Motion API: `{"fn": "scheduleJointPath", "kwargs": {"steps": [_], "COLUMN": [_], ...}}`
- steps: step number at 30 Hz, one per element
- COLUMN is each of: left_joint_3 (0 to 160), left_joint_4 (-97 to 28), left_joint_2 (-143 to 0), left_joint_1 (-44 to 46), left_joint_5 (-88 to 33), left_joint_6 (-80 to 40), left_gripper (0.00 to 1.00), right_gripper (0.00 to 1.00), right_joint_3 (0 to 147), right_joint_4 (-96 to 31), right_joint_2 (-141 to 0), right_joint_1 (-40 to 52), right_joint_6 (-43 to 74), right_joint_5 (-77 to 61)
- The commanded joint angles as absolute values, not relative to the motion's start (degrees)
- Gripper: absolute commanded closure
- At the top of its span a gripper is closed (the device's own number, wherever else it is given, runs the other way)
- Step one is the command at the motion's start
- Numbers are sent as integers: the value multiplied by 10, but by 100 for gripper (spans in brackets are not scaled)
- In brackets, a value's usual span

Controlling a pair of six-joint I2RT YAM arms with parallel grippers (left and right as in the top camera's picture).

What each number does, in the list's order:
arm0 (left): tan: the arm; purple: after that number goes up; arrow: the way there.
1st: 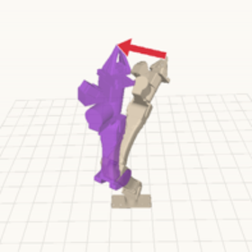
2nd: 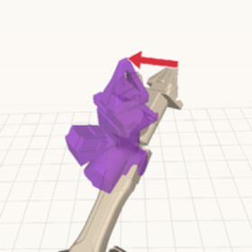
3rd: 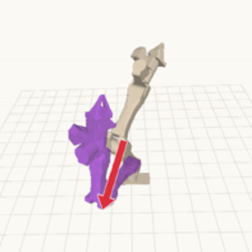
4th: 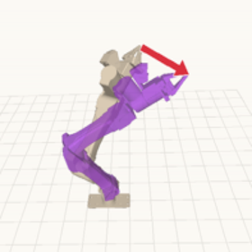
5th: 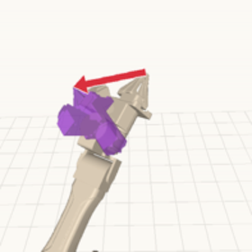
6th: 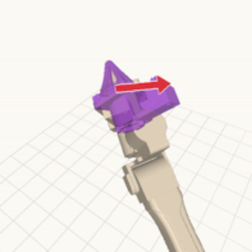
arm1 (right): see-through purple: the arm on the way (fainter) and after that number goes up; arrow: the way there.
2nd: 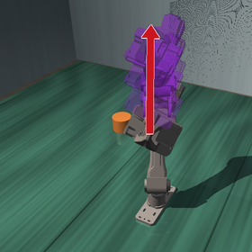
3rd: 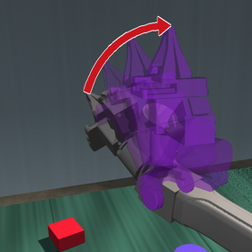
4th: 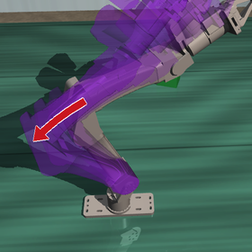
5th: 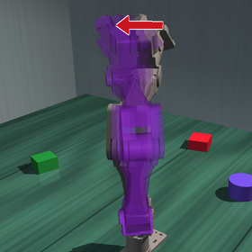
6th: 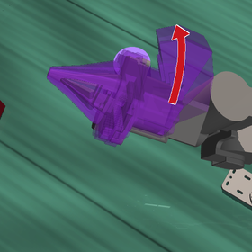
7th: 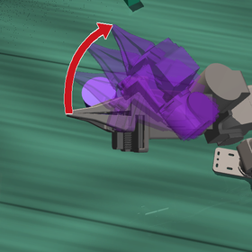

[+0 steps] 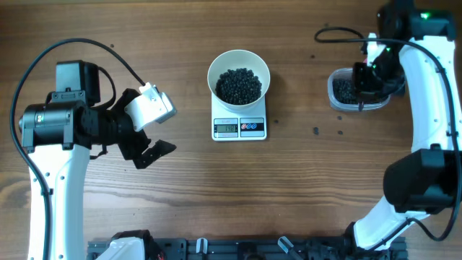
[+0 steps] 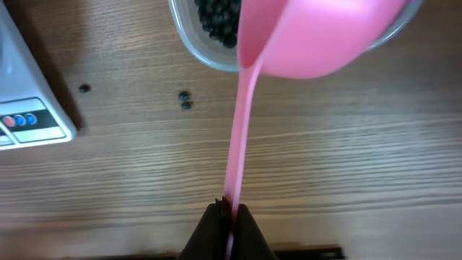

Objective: Scoop item into bowl and weigh 150g on scale
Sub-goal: 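Dip the pink scoop into the black beans and lift it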

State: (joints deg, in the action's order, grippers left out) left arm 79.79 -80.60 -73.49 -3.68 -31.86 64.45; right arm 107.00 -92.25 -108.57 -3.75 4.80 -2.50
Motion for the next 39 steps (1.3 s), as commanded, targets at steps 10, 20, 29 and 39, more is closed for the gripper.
{"fn": "scheduleJointPath", "kwargs": {"steps": [10,20,29,39], "left_joint_3": [809,809,809,809], "left_joint_4": [-806,-806,-806,-806], "left_joint_2": [-729,-729,-729,-729], "left_joint_1": [-39,-39,-39,-39], "left_joint_5": [-331,-331,-331,-331], "left_joint_6": [656,656,656,656], "left_gripper": [0,0,0,0], "right_gripper": [96,96,96,96], "right_joint_3": [1061,1061,1061,1061], "right_joint_4": [-922,-916,-882,-882], "right_joint_2": [-1226,-1232,-1232,-1231], "right_joint_1": [-41,-41,-42,-76], "right_joint_6": [142,107,55,30], "right_joint_5": [-101,-137,-180,-198]}}
